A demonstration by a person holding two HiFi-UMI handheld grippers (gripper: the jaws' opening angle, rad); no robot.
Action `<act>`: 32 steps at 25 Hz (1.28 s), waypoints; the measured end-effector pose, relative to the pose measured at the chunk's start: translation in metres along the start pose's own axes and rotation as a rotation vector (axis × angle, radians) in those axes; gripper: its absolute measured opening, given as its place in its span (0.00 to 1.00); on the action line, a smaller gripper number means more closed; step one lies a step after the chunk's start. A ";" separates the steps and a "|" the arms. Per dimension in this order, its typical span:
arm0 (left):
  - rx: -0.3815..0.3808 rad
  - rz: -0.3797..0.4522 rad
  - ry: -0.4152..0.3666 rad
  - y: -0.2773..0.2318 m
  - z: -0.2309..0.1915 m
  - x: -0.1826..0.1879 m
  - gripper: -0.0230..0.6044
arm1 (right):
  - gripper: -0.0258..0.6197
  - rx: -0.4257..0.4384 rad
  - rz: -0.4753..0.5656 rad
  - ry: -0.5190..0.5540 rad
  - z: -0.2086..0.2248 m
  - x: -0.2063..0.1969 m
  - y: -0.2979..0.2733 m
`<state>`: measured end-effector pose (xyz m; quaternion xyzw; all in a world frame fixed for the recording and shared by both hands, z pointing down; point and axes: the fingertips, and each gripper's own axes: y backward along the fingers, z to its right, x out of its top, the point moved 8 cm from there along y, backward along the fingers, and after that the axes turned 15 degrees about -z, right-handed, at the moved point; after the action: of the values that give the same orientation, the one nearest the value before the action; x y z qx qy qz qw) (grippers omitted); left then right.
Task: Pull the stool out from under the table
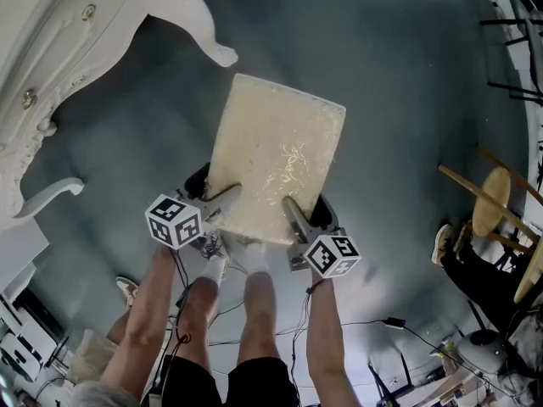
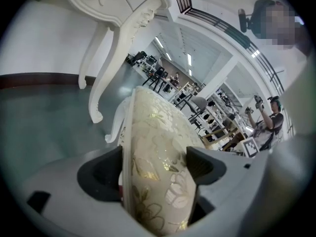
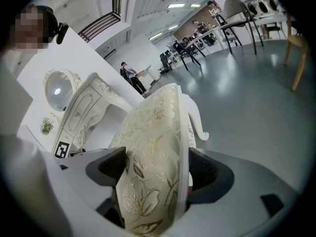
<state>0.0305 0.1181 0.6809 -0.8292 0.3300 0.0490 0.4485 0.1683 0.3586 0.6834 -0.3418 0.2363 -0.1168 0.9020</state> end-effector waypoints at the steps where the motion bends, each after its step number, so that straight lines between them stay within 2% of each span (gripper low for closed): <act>1: 0.000 0.004 0.000 0.000 -0.001 0.000 0.66 | 0.64 0.000 0.005 0.002 0.000 0.000 0.000; 9: 0.029 -0.001 -0.005 -0.004 0.002 0.001 0.66 | 0.64 -0.027 -0.023 0.025 0.000 0.003 0.000; 13: 0.068 -0.003 -0.033 0.003 0.004 0.005 0.66 | 0.64 -0.103 -0.049 0.108 -0.008 0.009 0.007; 17: 0.112 0.049 -0.026 0.019 0.013 0.019 0.66 | 0.64 -0.163 -0.055 0.200 -0.023 0.023 0.017; 22: 0.144 0.122 -0.034 0.054 0.029 0.048 0.65 | 0.64 -0.182 -0.027 0.315 -0.063 0.054 0.025; 32: 0.268 0.302 -0.109 0.176 0.070 0.110 0.62 | 0.64 -0.110 0.054 0.505 -0.186 0.129 0.042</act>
<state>0.0273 0.0504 0.4728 -0.6993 0.4295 0.1161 0.5595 0.1869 0.2373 0.4891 -0.3441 0.4690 -0.1612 0.7973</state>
